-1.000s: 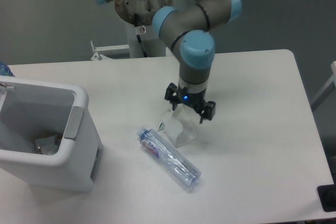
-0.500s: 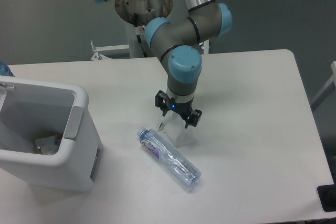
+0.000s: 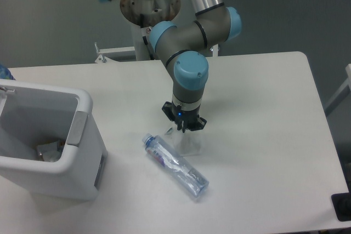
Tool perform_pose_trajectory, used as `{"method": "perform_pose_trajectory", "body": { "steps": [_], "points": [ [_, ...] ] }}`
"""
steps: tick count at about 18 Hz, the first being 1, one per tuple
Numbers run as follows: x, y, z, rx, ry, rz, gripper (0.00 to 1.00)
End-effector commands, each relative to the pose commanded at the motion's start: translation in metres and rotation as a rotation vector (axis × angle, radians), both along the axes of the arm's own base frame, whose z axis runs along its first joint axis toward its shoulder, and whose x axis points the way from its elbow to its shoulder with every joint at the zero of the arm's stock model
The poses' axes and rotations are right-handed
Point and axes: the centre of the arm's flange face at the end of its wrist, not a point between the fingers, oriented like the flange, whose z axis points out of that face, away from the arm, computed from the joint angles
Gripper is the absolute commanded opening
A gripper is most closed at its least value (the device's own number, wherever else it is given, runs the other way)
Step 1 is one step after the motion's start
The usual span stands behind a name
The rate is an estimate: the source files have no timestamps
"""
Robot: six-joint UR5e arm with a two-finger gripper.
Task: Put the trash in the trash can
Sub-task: 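Close the gripper on the plastic bag and lift it, then carry the plastic bag over the white trash bin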
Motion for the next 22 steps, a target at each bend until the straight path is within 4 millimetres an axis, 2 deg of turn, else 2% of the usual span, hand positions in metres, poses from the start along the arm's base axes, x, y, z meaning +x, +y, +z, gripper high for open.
{"method": "perform_pose_trajectory", "body": {
  "steps": [2, 5, 9, 12, 14, 17, 20, 22],
  "points": [
    [-0.004, -0.002, 0.003, -0.004, -0.002, 0.005, 0.00],
    [-0.020, -0.010, 0.010, -0.014, -0.015, 0.031, 0.00],
    [-0.052, -0.026, 0.037, -0.015, -0.030, 0.077, 0.00],
    [-0.072, -0.024, 0.073, 0.046, 0.003, 0.107, 0.00],
    [-0.074, -0.017, 0.089, 0.095, -0.026, 0.109, 0.00],
    [-0.079, -0.012, 0.131, 0.206, -0.062, 0.160, 0.00],
    [-0.083, 0.004, 0.171, 0.338, -0.097, 0.227, 0.00],
    [-0.079, 0.015, 0.193, 0.390, -0.108, 0.254, 0.00]
  ]
}}
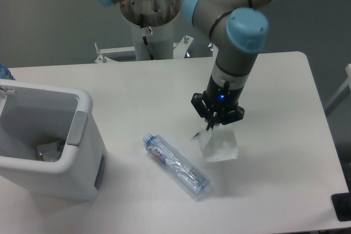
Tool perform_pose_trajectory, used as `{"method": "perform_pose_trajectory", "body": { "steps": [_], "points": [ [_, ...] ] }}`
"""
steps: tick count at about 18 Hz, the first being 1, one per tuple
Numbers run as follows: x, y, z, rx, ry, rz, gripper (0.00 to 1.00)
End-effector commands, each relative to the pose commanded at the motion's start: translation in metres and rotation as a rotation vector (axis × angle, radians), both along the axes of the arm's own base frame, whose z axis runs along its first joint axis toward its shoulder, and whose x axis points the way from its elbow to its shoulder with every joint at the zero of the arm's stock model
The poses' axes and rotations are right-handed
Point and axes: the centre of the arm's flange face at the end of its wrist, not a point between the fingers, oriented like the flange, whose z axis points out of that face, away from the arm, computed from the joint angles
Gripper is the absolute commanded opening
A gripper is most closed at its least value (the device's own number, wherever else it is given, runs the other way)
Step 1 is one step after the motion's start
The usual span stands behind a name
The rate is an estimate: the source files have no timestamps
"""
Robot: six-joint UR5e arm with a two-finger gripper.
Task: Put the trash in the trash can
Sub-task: 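Carry the plastic bag over the white trash bin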
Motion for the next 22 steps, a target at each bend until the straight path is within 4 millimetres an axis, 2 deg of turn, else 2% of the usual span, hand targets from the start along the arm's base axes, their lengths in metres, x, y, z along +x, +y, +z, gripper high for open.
{"method": "perform_pose_trajectory", "body": {
  "steps": [3, 7, 10, 14, 16, 20, 22],
  "points": [
    [0.018, 0.015, 0.031, 0.074, -0.020, 0.022, 0.00],
    [0.062, 0.042, 0.078, 0.138, -0.014, 0.015, 0.00],
    [0.102, 0.064, 0.094, 0.154, -0.011, -0.032, 0.00],
    [0.158, 0.076, 0.120, 0.181, -0.017, -0.065, 0.00],
    [0.185, 0.083, 0.127, 0.184, -0.029, -0.078, 0.00],
    [0.222, 0.095, 0.125, 0.177, -0.031, -0.138, 0.00],
    [0.237, 0.100, 0.123, 0.177, -0.032, -0.165, 0.05]
  ]
}}
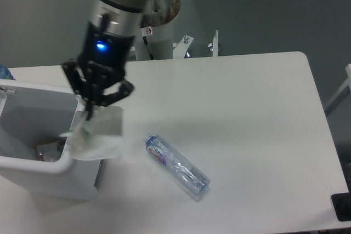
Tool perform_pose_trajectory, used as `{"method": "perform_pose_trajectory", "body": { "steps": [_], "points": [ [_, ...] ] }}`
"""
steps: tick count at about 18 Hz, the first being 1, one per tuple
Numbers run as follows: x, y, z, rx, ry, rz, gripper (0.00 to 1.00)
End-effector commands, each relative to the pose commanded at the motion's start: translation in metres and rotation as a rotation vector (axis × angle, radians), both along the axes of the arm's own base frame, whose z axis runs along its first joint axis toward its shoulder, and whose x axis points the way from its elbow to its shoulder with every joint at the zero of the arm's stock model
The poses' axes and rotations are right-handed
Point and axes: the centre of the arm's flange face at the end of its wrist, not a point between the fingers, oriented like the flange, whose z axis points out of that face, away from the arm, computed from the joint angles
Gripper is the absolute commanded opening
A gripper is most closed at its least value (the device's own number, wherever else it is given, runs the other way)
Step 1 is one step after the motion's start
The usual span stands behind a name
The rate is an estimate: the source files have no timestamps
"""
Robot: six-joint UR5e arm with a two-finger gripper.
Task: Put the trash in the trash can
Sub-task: 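Carry the plastic bag over the white trash bin, then open the gripper to drop the bag into the bin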
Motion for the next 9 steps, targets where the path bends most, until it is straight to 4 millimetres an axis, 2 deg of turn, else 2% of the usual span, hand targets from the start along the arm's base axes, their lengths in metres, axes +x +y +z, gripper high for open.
{"method": "perform_pose_trajectory", "body": {
  "steps": [1, 3, 5, 6, 7, 8, 9],
  "points": [
    [0.006, 0.002, 0.000, 0.002, 0.002, -0.012, 0.09],
    [0.015, 0.005, -0.002, -0.001, 0.001, -0.029, 0.11],
    [0.020, 0.007, -0.001, 0.007, 0.009, -0.043, 0.26],
    [0.023, 0.008, 0.000, 0.016, 0.015, -0.047, 0.43],
    [0.026, 0.009, 0.002, 0.027, 0.022, -0.053, 0.66],
    [0.027, 0.010, 0.004, 0.042, 0.032, -0.055, 0.98],
    [0.026, 0.010, 0.005, 0.048, 0.035, -0.053, 1.00]
  ]
}}
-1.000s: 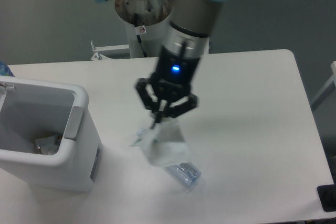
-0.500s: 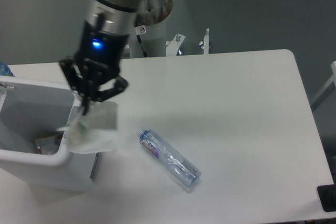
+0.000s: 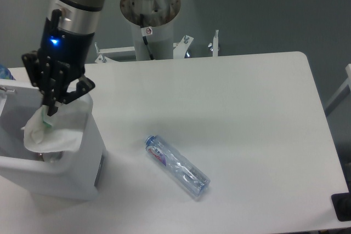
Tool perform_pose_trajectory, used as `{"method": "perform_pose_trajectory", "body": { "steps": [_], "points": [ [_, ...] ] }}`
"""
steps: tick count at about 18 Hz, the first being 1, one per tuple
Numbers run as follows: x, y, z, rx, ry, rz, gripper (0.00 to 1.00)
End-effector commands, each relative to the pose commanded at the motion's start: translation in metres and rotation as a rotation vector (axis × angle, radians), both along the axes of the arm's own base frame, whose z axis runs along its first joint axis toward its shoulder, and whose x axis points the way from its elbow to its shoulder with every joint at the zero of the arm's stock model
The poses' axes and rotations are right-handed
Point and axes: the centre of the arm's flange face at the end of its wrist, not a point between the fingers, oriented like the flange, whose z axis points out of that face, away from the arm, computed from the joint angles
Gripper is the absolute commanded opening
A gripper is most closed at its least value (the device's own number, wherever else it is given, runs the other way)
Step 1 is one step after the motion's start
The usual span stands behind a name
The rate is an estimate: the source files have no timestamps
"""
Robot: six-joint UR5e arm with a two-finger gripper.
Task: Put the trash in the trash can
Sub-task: 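Open the gripper to drop the bag into the bin, then move the open gripper over the water bottle and lower it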
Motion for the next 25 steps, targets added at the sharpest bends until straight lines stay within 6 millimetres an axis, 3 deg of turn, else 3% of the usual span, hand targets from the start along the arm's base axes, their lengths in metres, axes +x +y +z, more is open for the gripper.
{"method": "perform_pose_trajectory", "body": {
  "steps": [6, 7, 9, 15, 19, 25],
  "points": [
    [-0.009, 0.004, -0.009, -0.017, -0.001, 0.018, 1.00],
    [-0.023, 0.003, -0.014, -0.023, -0.005, 0.038, 1.00],
    [-0.071, -0.006, -0.029, -0.052, -0.016, 0.119, 1.00],
    [-0.205, -0.057, -0.075, -0.120, -0.082, 0.358, 1.00],
    [-0.251, -0.078, -0.114, -0.181, -0.159, 0.485, 1.00],
    [-0.276, -0.080, -0.177, -0.364, -0.134, 0.619, 1.00]
  ]
}}
